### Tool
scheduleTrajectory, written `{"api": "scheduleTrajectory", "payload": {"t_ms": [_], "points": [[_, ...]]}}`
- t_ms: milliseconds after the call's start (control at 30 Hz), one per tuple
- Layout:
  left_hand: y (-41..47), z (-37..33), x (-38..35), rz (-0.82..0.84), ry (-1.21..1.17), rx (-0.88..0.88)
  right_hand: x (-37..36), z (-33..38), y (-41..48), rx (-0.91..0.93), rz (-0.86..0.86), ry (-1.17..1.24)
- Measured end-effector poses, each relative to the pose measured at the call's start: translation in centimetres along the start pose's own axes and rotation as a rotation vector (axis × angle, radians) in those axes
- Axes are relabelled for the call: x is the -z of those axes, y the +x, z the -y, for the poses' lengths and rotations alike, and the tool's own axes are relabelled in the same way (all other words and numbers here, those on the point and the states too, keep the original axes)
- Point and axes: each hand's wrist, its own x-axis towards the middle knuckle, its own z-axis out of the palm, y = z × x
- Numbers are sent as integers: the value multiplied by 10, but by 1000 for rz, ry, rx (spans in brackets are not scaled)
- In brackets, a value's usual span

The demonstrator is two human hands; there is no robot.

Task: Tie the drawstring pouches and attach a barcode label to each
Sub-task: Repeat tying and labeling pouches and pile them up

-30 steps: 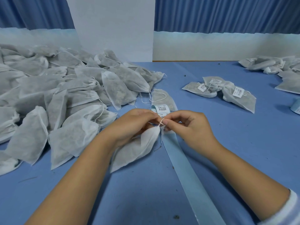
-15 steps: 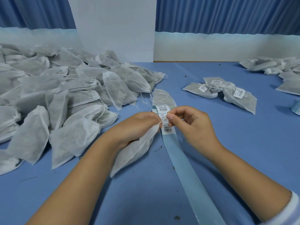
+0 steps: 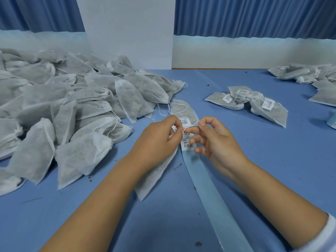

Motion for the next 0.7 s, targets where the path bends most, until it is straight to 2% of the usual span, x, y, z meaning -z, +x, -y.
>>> {"api": "scheduleTrajectory", "payload": {"t_ms": [167,300,500,700], "points": [[1,1,1,-9,24,11,-1,0,1,-74,18,85],[2,3,3,-37,-52,9,-1,3,0,-120,89,151],[5,5,3,-46,-50,8,-5,0,1,-30,150,41],[6,5,3,-56,-40,-15,-7,0,1,20,173,77]]}}
